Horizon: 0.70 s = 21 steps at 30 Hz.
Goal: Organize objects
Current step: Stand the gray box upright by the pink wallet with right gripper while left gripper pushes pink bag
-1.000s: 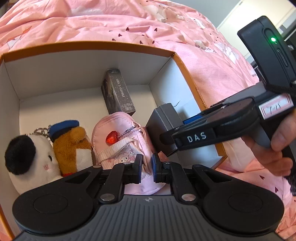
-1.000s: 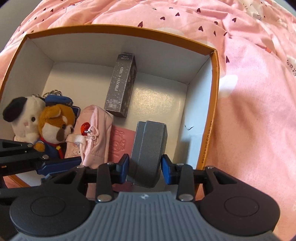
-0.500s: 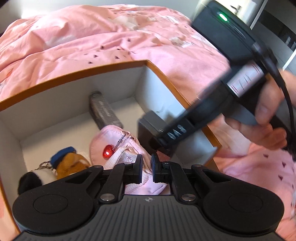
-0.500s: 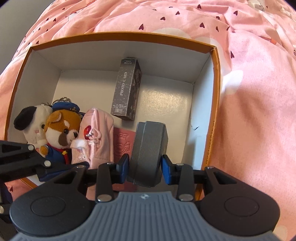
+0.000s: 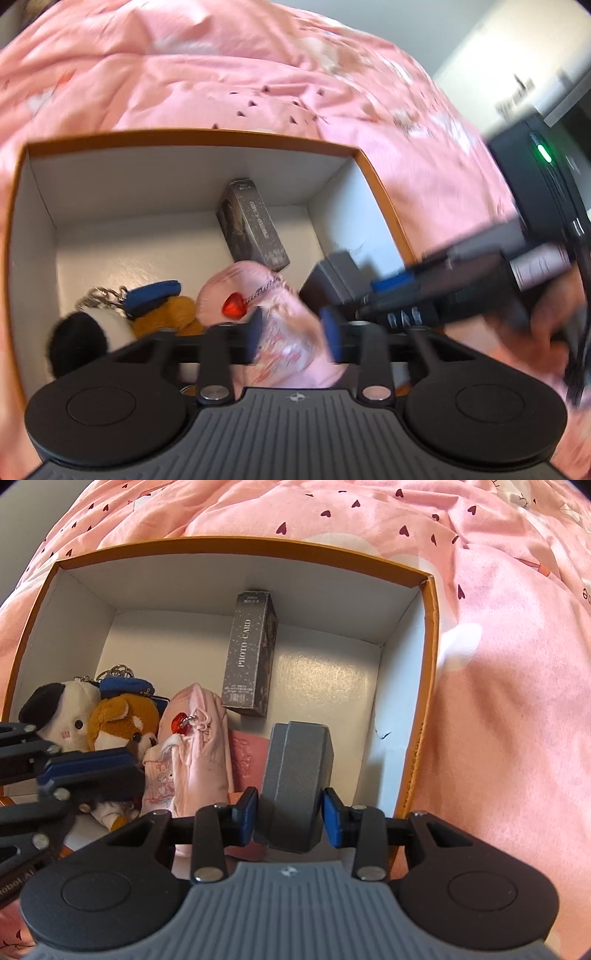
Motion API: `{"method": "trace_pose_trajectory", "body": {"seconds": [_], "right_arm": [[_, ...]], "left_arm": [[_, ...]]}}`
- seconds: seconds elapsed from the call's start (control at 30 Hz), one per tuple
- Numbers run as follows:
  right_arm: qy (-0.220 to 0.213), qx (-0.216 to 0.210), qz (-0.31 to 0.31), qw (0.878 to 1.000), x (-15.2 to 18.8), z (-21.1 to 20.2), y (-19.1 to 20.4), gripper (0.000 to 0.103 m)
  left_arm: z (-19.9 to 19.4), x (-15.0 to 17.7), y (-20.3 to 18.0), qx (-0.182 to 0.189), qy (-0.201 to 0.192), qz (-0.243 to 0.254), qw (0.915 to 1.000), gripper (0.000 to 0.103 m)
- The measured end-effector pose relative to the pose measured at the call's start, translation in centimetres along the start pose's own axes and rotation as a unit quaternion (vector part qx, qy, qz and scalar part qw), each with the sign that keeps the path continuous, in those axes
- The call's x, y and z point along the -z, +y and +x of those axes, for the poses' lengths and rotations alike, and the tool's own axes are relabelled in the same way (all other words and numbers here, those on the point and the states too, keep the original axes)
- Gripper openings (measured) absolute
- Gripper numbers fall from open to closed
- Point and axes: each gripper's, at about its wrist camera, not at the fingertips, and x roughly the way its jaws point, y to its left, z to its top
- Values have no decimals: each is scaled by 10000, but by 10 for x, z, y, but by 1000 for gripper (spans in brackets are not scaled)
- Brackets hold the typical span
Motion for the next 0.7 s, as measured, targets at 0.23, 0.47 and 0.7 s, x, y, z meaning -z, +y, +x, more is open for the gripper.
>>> {"method": "trace_pose_trajectory", "body": {"seconds": [0.23, 0.47, 0.7], "right_arm": [[29, -162, 204, 9997, -2, -2, -8, 39], [1, -165, 161, 9997, 1, -4, -6, 39], [-17, -173, 158, 9997, 2, -5, -8, 40]], "left_arm": [[13, -4, 0, -236, 45, 646, 9976, 45], [39, 2, 10, 57, 501, 643, 9967, 56], [42, 6, 7, -16, 612, 860, 9944, 26]]}}
